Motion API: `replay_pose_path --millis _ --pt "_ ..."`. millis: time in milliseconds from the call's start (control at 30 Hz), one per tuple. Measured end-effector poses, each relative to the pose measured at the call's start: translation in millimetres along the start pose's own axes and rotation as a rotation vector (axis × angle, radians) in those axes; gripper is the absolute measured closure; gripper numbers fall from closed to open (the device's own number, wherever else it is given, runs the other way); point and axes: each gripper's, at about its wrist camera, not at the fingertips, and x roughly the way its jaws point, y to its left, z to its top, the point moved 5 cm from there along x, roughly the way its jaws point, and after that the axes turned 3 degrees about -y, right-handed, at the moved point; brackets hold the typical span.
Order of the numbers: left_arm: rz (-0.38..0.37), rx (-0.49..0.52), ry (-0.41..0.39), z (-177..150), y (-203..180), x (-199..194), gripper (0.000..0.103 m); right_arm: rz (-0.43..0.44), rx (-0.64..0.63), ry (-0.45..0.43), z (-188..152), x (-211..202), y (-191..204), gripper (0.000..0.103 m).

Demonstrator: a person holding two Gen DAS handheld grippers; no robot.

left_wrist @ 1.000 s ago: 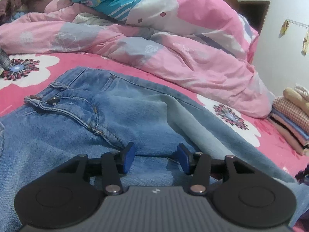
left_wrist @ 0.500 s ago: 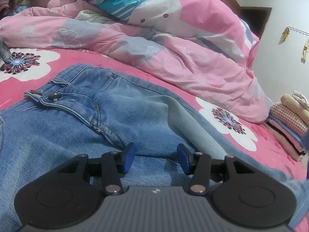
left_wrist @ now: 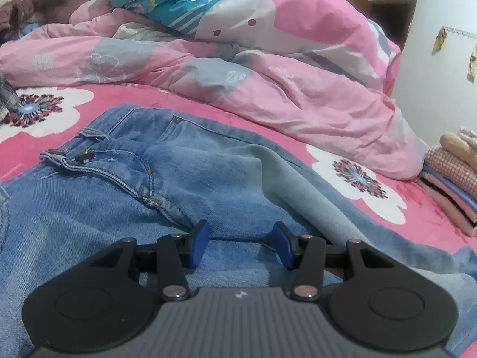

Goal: Fold clothes

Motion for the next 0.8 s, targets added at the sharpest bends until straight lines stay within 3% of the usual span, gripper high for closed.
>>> replay_pose_path --millis 100,200,300,500,567,667,700,800 --pt "0.003 0.004 -0.001 -0.2 -0.2 0.0 0.054 -0.02 0.006 -0.085 7.3 -21.5 -1.3 0.061" --pt "0.003 0.005 -0.002 -0.4 -0.1 0.1 0.054 -0.009 0.023 -0.182 19.9 -41.7 -2.3 0.059" --pt "0.003 0.006 -0.003 -0.5 -0.1 0.2 0.054 0.057 -0.009 -0.191 27.7 -41.5 10.1 0.056" --pt "0.004 0.007 -0.005 -0.9 0.1 0.4 0.054 0.189 -0.313 0.009 4.3 6.6 98.1 0.051" --pt "0.001 0.004 -0.007 -1.1 0.5 0.2 0.054 0.271 -0.471 0.099 -23.1 22.2 137.7 0.049" --pt "-0.004 0.0 -0.009 -1.5 0.8 0.2 0.053 0.324 -0.767 0.185 -69.1 35.4 184.4 0.039" --pt "-0.005 0.002 -0.01 -1.7 0.4 0.3 0.052 0.331 -0.837 0.216 -82.4 41.3 194.1 0.033" --pt "-0.003 0.015 -0.01 -2.5 -1.8 0.3 0.05 0.348 -0.97 0.325 -117.1 59.8 209.3 0.027"
